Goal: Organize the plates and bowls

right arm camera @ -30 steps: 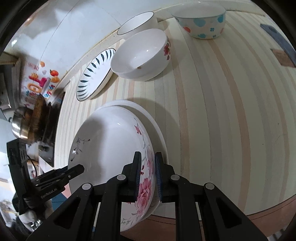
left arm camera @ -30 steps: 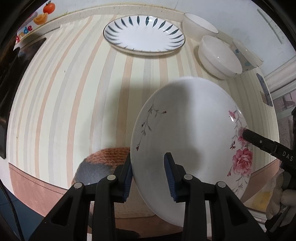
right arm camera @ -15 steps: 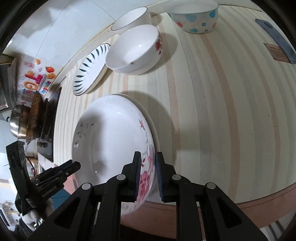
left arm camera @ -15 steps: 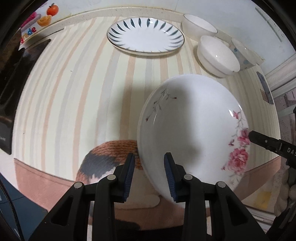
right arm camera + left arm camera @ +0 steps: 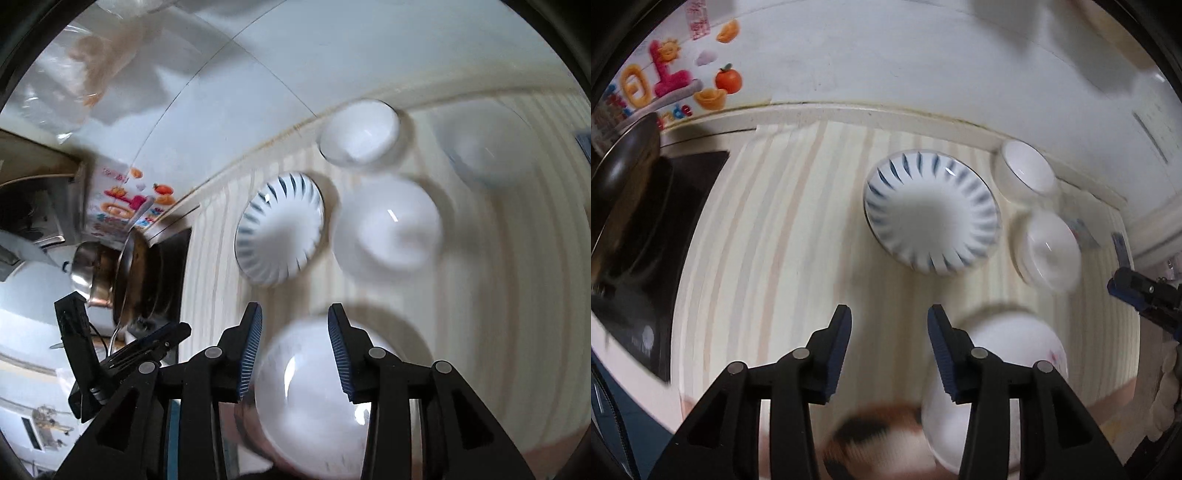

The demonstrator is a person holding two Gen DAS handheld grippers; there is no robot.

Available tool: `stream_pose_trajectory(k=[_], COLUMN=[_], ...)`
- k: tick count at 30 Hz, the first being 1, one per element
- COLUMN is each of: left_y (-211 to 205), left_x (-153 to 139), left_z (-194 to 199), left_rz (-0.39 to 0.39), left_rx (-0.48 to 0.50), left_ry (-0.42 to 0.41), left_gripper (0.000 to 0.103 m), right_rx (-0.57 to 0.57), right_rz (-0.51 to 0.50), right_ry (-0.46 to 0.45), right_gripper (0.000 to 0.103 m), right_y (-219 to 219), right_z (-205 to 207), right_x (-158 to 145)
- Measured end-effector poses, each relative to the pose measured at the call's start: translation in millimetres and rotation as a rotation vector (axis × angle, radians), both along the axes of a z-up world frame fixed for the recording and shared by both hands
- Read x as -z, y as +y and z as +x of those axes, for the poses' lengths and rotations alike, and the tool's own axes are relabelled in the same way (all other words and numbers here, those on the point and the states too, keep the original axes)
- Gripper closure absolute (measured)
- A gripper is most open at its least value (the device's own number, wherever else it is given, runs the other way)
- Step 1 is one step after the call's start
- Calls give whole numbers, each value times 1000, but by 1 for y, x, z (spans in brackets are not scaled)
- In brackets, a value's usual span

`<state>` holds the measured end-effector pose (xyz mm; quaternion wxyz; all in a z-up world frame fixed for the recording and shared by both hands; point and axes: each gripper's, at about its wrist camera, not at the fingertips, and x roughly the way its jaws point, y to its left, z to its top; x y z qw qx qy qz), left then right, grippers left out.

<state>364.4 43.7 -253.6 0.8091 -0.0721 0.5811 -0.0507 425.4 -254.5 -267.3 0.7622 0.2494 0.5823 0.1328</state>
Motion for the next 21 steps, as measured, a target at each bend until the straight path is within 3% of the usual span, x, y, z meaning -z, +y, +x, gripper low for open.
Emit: stream_pose_trajectory(k=[8,15,17,19,21], left_y=[18,9,7,4,1], left_x=[62,104,111,117,118], left_z=[105,144,146,145,143], left_rz=[-19,-45,-68,-93,-75], left_rx=[14,78,91,107,111], left_ry=[98,169,174,177,164], left_gripper=[63,63,66,84,84], right_rx=[-36,-82,-105,-126,-141], right_rz=[-176,-222,-242,-269,-310], right_ry=[105,189,198,211,210], right_gripper=[63,64,74,81,90], right_y=[45,58,65,69,72], right_z=[124,161,165,166,167], right_x=[54,100,108,116,121])
